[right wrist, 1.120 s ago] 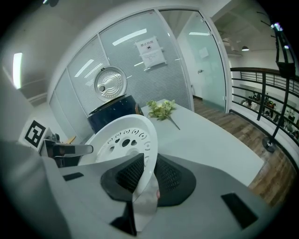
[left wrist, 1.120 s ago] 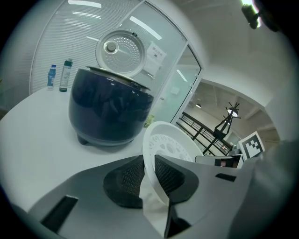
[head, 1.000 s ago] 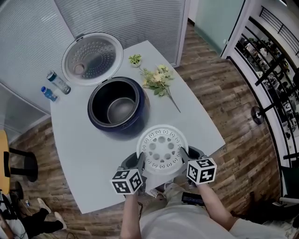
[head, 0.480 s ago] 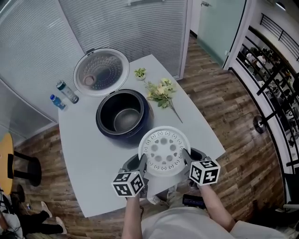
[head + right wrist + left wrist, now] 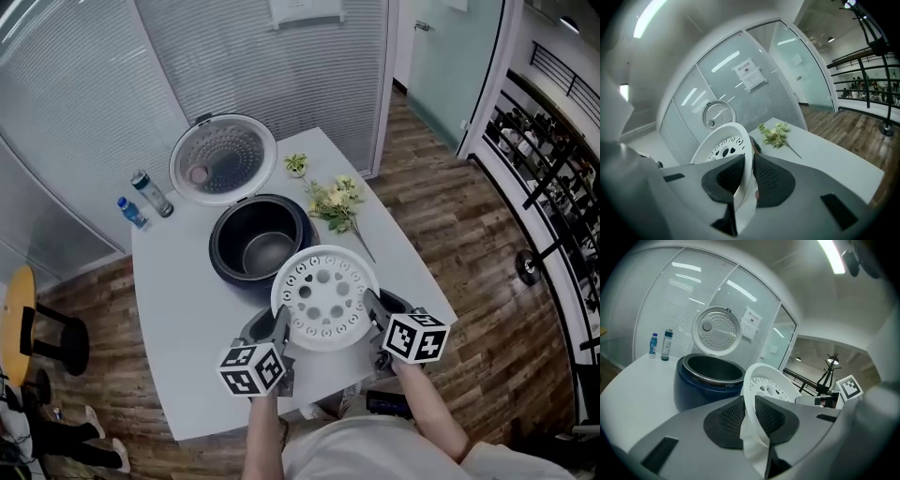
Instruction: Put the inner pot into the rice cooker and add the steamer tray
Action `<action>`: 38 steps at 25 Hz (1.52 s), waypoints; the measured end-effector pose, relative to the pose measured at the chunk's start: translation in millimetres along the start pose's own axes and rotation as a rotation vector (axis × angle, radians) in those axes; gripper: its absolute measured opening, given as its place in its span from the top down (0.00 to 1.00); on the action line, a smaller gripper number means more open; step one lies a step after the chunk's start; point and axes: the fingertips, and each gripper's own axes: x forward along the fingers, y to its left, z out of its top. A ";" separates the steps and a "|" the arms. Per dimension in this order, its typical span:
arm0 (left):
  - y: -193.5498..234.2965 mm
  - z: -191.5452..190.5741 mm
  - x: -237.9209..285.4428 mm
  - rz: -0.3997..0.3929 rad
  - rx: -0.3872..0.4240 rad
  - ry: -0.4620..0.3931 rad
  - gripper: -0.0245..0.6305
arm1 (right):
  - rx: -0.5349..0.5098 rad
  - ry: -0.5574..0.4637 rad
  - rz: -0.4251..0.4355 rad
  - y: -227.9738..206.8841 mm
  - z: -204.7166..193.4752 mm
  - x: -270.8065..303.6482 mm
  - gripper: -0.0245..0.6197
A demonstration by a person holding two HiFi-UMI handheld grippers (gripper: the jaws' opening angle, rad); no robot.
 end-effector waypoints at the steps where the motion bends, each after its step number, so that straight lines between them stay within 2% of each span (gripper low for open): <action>1: 0.1 2.8 -1.5 0.002 -0.003 -0.009 0.85 | -0.005 -0.006 0.005 2.7 3.8 0.7 0.86; 7: 4.5 21.6 -7.4 0.020 -0.006 -0.058 0.85 | -0.040 -0.032 0.043 17.5 20.1 7.6 0.86; 15: 10.2 42.3 -11.2 0.056 -0.011 -0.108 0.85 | -0.006 -0.031 0.137 29.5 37.6 23.3 0.86; 20: 21.1 51.0 -17.7 0.086 -0.069 -0.155 0.85 | -0.025 -0.009 0.201 42.7 46.7 38.0 0.86; 27: 33.0 62.4 -30.7 0.159 -0.100 -0.232 0.85 | -0.095 0.009 0.302 68.1 63.3 55.3 0.85; 33: 43.0 71.1 -35.6 0.196 -0.106 -0.244 0.85 | -0.114 0.029 0.340 81.1 68.2 69.5 0.85; 38: 53.0 76.9 -30.0 0.194 -0.118 -0.248 0.85 | -0.116 0.035 0.349 85.4 72.2 81.3 0.85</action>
